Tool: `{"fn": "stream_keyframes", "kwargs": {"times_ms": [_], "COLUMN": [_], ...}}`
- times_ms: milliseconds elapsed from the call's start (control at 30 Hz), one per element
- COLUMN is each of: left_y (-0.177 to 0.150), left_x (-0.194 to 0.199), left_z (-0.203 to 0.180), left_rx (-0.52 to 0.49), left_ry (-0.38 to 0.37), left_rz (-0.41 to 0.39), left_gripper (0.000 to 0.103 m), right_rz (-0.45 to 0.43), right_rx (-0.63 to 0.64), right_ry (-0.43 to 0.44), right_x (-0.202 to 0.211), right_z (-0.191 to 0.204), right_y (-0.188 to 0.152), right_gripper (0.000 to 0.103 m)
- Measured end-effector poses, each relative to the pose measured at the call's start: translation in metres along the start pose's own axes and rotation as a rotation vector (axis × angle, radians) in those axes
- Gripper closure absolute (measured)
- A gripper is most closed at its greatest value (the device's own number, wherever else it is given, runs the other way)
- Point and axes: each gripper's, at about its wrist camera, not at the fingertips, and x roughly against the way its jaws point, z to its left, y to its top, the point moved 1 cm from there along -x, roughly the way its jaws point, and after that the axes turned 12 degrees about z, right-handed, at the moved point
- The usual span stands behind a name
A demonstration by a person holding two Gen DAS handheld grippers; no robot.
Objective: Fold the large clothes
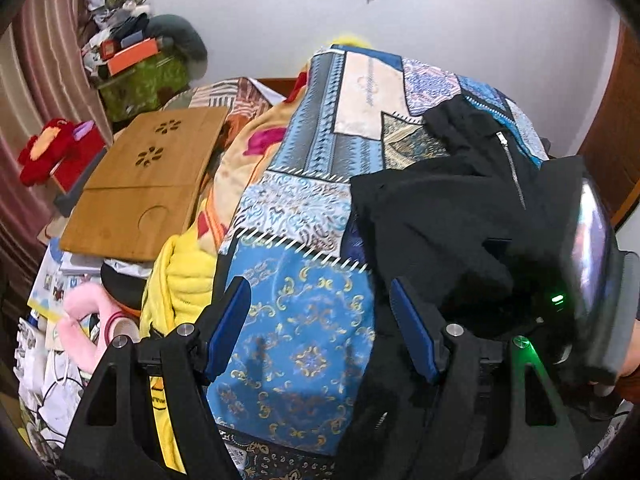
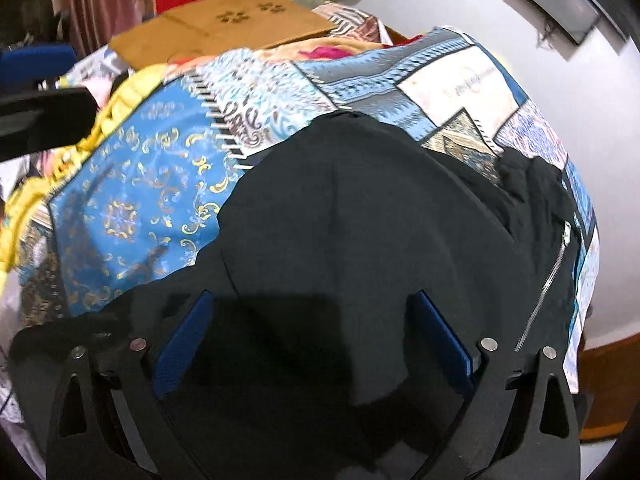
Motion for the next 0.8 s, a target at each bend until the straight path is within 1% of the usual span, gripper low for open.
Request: {"fn": "stream_keyframes", "kwargs": {"times_ms": [67, 133, 167, 233, 300, 333, 400, 567, 667, 800], "left_y": [0.0, -0.001, -0.001, -0.002, -0.002, -0.002, -0.003, -0.002, -0.001, 0.002], "left_x": [-0.003, -0.006, -0.007, -0.009, -0.01, -0.009, -0.008, -0.003, 0.001, 0.003], "left_z": [0.002, 0.005, 0.005, 0.005, 0.005, 0.004, 0.001, -0.009, -0.017, -0.03], "left_rx": [0.011, 0.022, 0.026, 0.03, 0.029, 0.027, 0.022, 0.006, -0.011, -0.029], "left_ry": [-0.001, -0.004, -0.006, -0.008, -0.005, -0.003, -0.003, -0.006, -0.002, -0.004], "left_rz": [0.008, 0.016, 0.02, 0.026, 0.026, 0.026, 0.024, 0.014, 0.008, 0.008], "left_gripper": [0.032, 0.032, 0.032, 0.032, 0.032, 0.032, 0.032, 0.032, 0.032, 0.032], "right_rz": [0.013, 0.021, 0.018, 0.004, -0.012, -0.015, -0.025, -0.097, -0.155, -0.248], "right_rx": [0.014, 0.034, 0.041, 0.04, 0.034, 0.031, 0.016, -0.072, -0.152, -0.267], "right_ry": [-0.01, -0.046, -0.06, -0.077, -0.067, -0.05, -0.016, 0.07, 0.123, 0.151], "right_x": [-0.007, -0.016, -0.017, -0.016, -0.011, -0.008, -0.003, 0.025, 0.046, 0.08], "right_z": [0.003, 0.008, 0.009, 0.008, 0.003, 0.002, -0.001, -0.021, -0.042, -0.076], "right_y": [0.002, 0.004, 0.004, 0.003, 0.001, 0.0, -0.002, -0.016, -0.026, -0.045], "right_gripper": [0.005, 0.009, 0.014, 0.028, 0.05, 0.055, 0.078, 0.087, 0.088, 0.089]}}
